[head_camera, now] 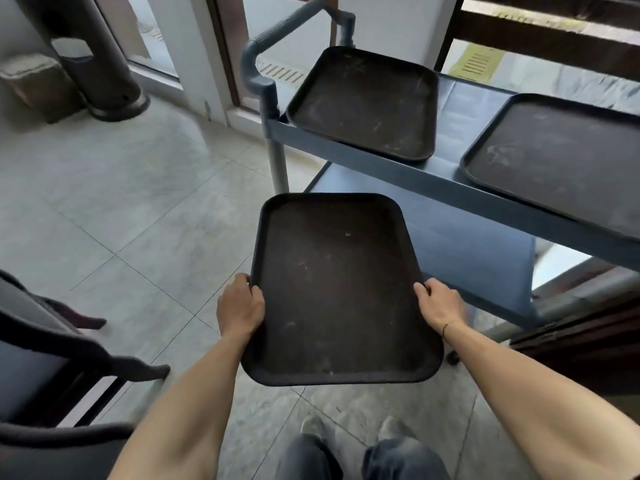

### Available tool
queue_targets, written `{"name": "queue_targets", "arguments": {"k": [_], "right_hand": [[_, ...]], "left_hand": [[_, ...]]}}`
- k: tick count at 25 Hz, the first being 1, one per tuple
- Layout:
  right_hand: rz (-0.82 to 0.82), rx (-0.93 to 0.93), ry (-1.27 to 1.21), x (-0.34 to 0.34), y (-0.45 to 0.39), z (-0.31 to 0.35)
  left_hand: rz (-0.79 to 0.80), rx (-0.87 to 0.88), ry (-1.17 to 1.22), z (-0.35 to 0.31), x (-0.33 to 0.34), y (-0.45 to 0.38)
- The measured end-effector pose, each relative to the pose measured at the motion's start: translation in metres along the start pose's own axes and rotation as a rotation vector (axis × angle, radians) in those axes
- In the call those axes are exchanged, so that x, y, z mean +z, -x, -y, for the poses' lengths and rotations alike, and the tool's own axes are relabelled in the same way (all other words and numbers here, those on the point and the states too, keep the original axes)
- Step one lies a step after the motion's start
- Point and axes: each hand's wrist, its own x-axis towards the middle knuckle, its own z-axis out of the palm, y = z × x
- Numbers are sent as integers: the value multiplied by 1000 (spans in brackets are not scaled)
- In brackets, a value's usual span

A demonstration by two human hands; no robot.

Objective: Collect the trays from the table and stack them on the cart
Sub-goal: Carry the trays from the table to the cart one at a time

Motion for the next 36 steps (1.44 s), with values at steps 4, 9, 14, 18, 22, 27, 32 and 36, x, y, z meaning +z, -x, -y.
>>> {"name": "queue_targets", "arguments": {"k": [4,9,14,18,22,27,32,36], "right_hand": [[-69,-27,-26,24,-51,-14],[-169,-38,-68,49,-126,-37],[-233,-59,-121,84,-207,-56],[-297,-90,-170,114,-262,-53],[-368,-136,-239,133,-307,-45],[-397,-158,-258,144,-353,-25],[-394,-144,-351,141,-387,-9],[-400,-134,-366,133,-409,9]], "left_hand": [[-30,-21,41,-7,57,-21],[-42,20,96,-35,129,-68],[-75,80,96,-52,202,-122],[-139,135,91,-59,240,-172],[-209,224,64,-66,260,-221],[-233,274,26,-76,270,-272],[-251,327,1,-93,272,-312],[-235,368,-20,-109,271,-348]]}}
